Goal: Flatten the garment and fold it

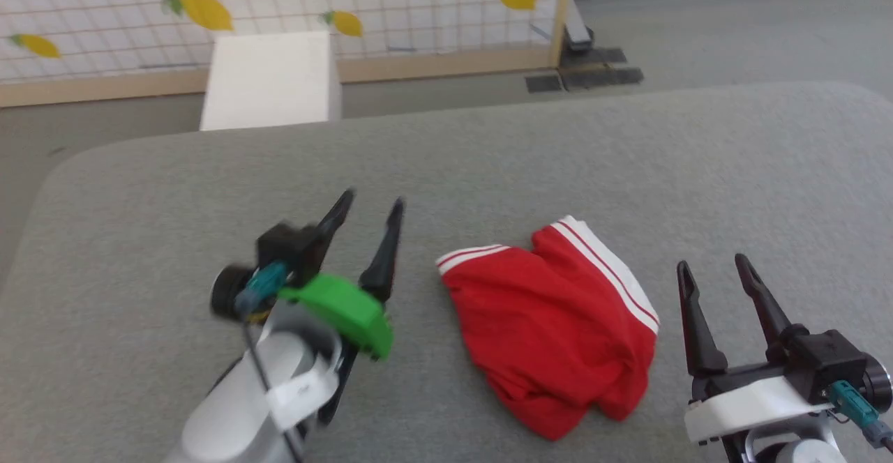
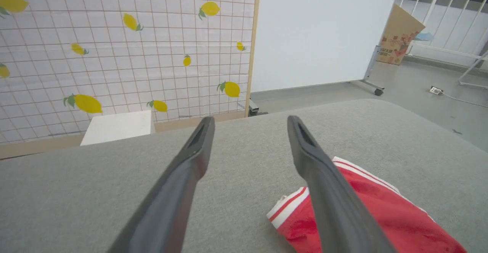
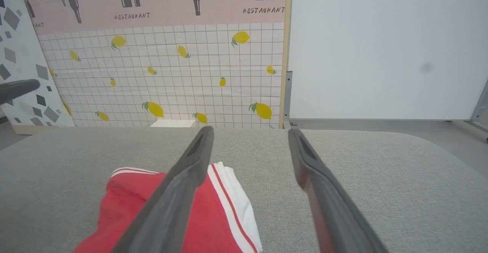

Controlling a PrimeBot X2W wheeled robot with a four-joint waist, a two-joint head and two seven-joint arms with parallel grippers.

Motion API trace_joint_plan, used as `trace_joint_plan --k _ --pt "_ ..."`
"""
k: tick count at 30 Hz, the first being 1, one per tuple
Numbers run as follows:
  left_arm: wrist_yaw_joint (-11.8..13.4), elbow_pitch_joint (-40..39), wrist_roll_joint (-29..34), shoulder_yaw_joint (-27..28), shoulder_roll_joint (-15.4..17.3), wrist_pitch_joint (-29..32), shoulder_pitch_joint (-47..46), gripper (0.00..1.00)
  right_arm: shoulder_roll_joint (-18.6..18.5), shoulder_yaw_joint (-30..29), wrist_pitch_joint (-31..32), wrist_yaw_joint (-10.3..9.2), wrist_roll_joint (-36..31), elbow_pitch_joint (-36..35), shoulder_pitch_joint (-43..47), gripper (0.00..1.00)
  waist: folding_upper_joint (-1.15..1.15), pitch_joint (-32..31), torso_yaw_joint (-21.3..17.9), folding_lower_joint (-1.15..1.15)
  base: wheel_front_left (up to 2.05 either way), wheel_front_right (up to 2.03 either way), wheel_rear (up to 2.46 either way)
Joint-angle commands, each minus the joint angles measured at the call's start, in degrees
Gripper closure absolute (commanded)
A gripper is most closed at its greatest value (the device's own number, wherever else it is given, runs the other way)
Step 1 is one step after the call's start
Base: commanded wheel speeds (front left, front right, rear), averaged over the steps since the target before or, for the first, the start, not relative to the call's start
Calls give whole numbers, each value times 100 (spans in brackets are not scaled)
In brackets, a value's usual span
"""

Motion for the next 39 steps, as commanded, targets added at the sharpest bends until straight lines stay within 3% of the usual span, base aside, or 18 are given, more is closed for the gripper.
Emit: trace_joint_plan --k 1,5,11,19,24,27,29,32,39 --pt "83 -156 9 97 55 -39 265 0 3 0 32 -9 -19 5 90 0 0 -279 327 0 0 0 0" --pt "350 -682 196 553 101 -41 969 0 3 11 72 -9 -14 28 183 0 0 -323 440 0 0 0 0" --pt "499 -1110 622 1177 -59 -42 2024 0 3 -10 118 -9 23 135 336 0 0 -373 531 0 0 0 0" --pt "265 -1089 1007 1308 -247 -43 2424 0 3 9 122 -9 39 178 339 0 0 -301 565 0 0 0 0" --pt "-5 -928 1067 1133 -177 80 2244 0 3 40 119 -9 44 188 273 0 0 -193 517 0 0 0 0" --pt "-178 -925 952 1005 -190 462 2062 0 3 36 121 -9 32 188 240 0 0 -93 458 0 0 0 0" --pt "-418 -955 792 804 -235 968 1883 0 3 24 121 -9 21 185 208 0 0 16 409 0 0 0 0" --pt "-577 -1032 614 598 -312 1772 1491 0 3 71 113 -9 -11 179 137 0 0 217 304 0 0 0 0" --pt "-604 -896 543 312 -495 3041 568 0 3 118 64 -9 -2 164 -63 0 0 718 31 0 0 0 0"
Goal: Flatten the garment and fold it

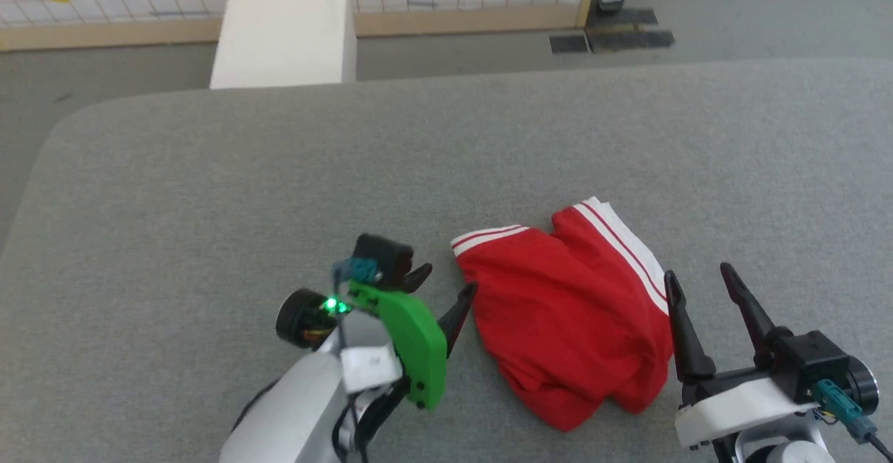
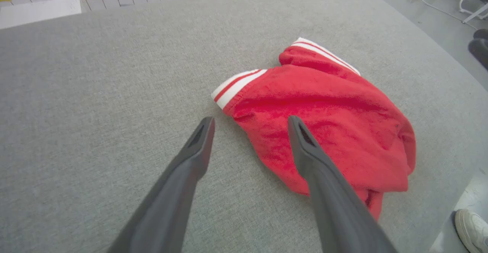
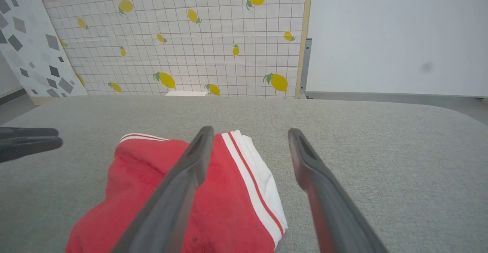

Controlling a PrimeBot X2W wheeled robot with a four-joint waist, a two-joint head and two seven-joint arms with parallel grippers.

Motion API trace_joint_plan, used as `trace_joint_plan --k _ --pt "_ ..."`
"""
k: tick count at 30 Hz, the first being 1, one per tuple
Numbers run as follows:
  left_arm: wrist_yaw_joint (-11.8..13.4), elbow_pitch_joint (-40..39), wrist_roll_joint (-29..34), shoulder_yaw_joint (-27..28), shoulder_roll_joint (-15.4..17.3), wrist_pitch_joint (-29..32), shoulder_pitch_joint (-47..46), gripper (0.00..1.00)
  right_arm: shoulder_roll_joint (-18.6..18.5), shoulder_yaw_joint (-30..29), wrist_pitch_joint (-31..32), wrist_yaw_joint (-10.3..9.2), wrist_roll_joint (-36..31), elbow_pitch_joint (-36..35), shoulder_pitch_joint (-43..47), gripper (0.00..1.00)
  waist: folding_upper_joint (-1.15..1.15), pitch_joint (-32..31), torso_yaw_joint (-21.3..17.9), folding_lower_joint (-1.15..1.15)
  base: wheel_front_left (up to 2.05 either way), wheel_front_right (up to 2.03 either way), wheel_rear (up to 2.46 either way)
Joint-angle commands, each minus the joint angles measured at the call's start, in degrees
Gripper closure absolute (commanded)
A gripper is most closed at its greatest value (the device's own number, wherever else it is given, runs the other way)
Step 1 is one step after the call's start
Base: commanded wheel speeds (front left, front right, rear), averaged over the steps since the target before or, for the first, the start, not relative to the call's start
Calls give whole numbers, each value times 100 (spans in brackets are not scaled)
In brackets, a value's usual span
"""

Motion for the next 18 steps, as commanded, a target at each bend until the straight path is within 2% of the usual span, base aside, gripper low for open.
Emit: trace_joint_plan --k 1,6,12,18 --pt "0 126 -2 -53 -12 257 -214 0 3 12 -50 -10 4 -2 -117 0 0 346 -253 0 0 0 0" --pt "82 617 53 -84 -39 869 -856 0 3 80 -115 -10 59 57 -260 0 0 636 -462 0 0 0 0" --pt "-63 1135 51 -120 -147 1023 -1414 0 3 164 -195 -10 172 183 -416 0 0 917 -688 0 0 0 0" --pt "-116 1753 288 -361 -78 1243 -1693 0 3 241 -250 -10 245 307 -519 0 0 1052 -790 0 0 0 0"
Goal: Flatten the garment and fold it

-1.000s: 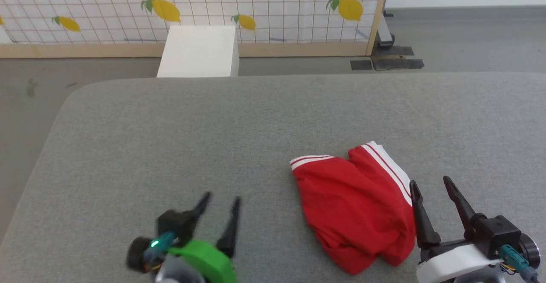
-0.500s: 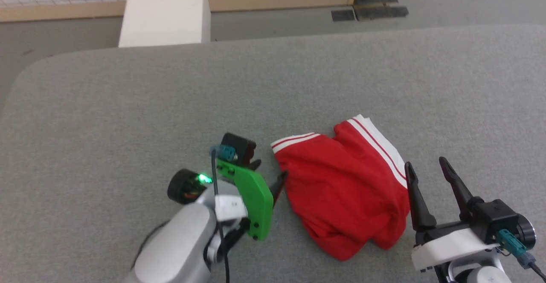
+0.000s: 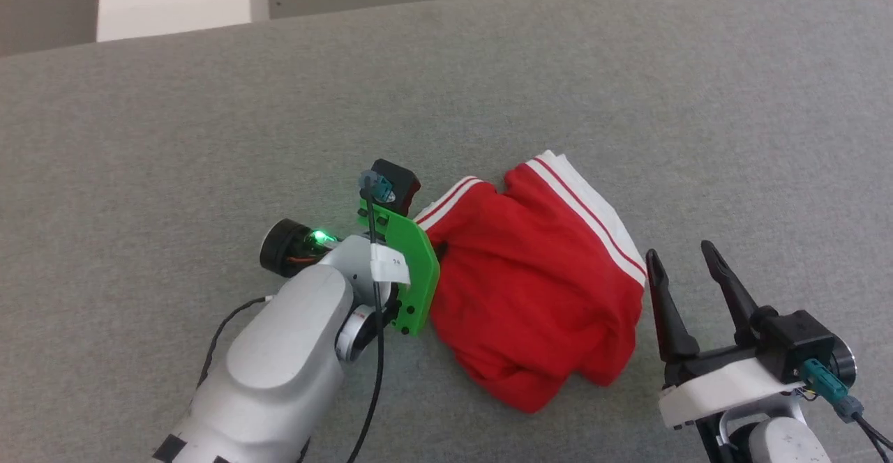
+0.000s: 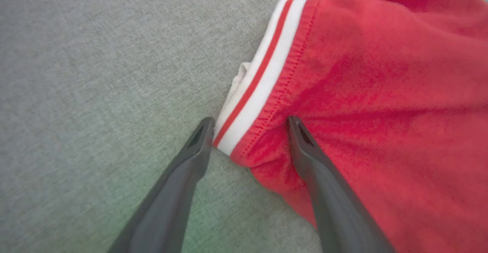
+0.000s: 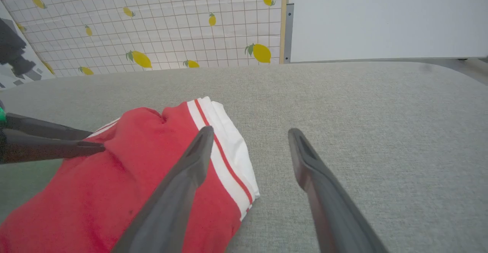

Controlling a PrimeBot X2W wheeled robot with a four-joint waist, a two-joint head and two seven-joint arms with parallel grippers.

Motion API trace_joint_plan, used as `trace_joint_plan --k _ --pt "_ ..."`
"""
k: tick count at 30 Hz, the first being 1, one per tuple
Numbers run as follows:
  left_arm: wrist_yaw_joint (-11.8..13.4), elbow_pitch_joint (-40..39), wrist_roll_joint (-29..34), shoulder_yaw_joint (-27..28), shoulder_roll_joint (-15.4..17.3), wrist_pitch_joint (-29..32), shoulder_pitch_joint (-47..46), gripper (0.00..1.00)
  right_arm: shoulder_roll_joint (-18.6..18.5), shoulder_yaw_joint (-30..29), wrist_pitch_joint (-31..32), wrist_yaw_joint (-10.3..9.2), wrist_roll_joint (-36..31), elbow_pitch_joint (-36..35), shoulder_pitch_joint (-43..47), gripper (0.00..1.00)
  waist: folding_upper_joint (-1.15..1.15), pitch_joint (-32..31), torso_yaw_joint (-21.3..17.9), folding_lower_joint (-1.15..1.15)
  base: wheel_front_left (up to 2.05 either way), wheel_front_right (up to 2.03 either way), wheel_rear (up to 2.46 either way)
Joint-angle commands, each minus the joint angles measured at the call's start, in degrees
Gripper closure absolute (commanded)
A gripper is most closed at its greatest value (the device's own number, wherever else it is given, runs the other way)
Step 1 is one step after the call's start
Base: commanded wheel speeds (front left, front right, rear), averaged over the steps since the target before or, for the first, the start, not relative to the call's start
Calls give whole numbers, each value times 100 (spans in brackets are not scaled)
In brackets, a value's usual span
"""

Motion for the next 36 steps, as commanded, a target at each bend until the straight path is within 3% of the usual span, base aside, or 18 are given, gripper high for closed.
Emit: trace_joint_plan --k 1,2,3,4,9,15,25,29,36 --pt "-59 138 81 -70 38 90 -65 0 3 21 -58 -10 46 25 -113 0 0 106 -107 -1 0 0 0" --pt "-111 224 77 -119 39 143 -62 33 3 23 -62 -10 50 42 -123 0 0 106 -106 -1 0 0 0" --pt "-155 271 60 -141 35 147 -58 90 3 23 -66 -10 53 57 -130 0 0 99 -103 -1 0 0 0" --pt "-195 309 31 -145 23 106 -48 100 3 23 -69 -10 57 78 -137 0 0 73 -92 -1 0 0 0" --pt "-126 323 4 15 16 -468 -15 100 3 -12 -76 -10 28 143 -116 0 0 -180 10 -1 0 0 0" --pt "166 11 -16 348 160 -1139 110 100 3 -72 -79 -10 -22 156 11 0 0 -552 191 -1 0 0 0" --pt "782 -1728 396 1061 716 -2598 26 100 3 -78 -80 -10 -86 124 166 0 0 -825 485 -1 0 0 0" --pt "826 -2006 591 654 767 -2536 601 100 3 -45 -80 -10 -59 157 188 0 0 -919 523 -1 0 0 0" --pt "694 -1531 442 -132 547 -2307 1853 100 3 -62 -80 -10 -48 168 223 0 0 -967 583 -1 0 0 0"
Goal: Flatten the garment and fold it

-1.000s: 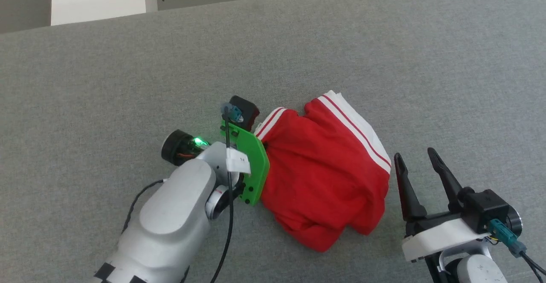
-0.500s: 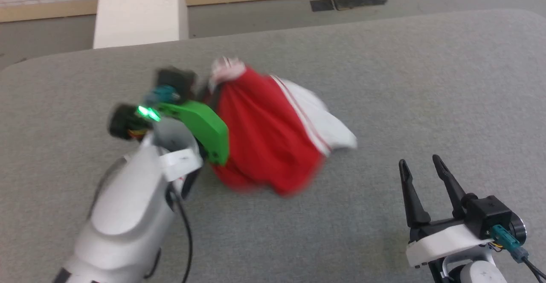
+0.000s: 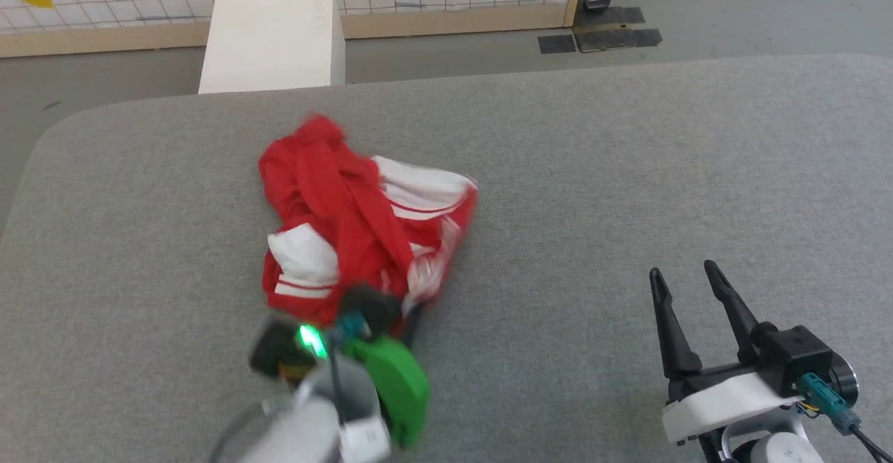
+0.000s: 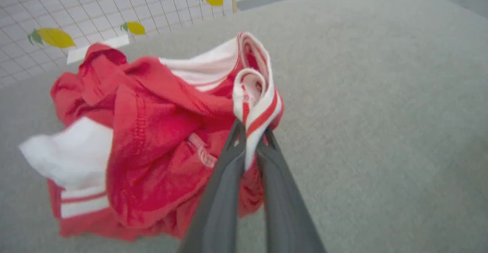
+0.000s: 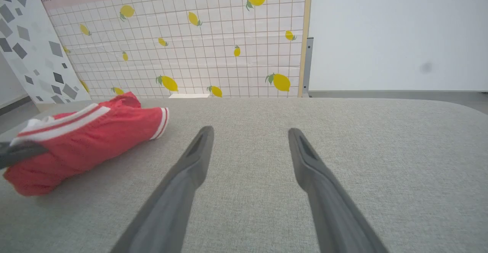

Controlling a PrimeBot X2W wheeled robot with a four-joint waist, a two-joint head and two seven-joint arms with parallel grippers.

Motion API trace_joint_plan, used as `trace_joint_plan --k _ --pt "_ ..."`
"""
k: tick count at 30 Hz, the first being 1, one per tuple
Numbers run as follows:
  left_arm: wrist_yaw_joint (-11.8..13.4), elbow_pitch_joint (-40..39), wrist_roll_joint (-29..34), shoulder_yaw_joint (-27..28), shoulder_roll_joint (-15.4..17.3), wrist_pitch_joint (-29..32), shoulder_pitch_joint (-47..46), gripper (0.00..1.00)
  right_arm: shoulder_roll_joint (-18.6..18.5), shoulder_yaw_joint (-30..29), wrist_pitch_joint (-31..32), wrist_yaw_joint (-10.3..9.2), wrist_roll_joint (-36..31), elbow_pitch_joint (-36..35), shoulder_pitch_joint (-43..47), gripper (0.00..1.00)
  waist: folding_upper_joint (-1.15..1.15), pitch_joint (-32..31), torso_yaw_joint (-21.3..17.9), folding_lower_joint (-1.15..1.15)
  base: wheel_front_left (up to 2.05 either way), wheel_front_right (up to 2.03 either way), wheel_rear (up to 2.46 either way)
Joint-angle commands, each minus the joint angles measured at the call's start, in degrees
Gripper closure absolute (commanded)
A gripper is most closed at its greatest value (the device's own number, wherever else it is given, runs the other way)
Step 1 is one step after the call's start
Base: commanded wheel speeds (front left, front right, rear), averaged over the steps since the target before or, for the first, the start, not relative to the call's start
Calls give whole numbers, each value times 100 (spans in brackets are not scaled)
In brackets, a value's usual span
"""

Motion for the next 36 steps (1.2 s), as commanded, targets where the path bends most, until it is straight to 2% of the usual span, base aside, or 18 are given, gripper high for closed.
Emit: trace_joint_plan --k 1,7,8,9,10,15,20,28,31,36 --pt "-61 127 -82 -95 -74 19 194 100 5 -2 -33 -9 -6 7 73 0 0 -14 26 0 0 0 0" --pt "-257 858 -210 -517 -345 32 663 100 5 -21 -33 -9 -61 42 103 0 0 -70 172 0 0 0 0" --pt "-291 941 -216 -558 -381 19 669 77 5 -34 -31 -9 -71 49 107 0 0 -83 211 0 0 0 0" --pt "-301 992 -207 -581 -404 -8 664 7 5 -46 -28 -9 -78 53 110 0 0 -93 241 0 0 0 0" --pt "-288 1041 -194 -584 -433 -64 649 0 5 -68 -21 -9 -84 58 110 0 0 -110 281 0 0 0 0" --pt "-287 1012 -204 -507 -496 -377 539 0 5 -178 17 -9 -134 70 143 0 0 -250 470 0 0 0 0" --pt "-332 517 -304 -326 -493 -872 531 0 5 -272 76 -9 -197 51 226 0 0 -468 664 0 0 0 0" --pt "269 -237 -81 491 -87 -1831 635 0 5 -285 184 -9 -223 -61 370 0 0 -628 915 0 0 0 0" --pt "419 -343 -87 864 38 -1919 808 0 5 -268 278 -9 -240 -90 386 0 0 -599 1007 0 0 0 0" --pt "515 -494 150 1237 156 -1944 1059 0 5 -194 592 -9 -387 -116 290 0 0 -472 1238 0 0 0 0"
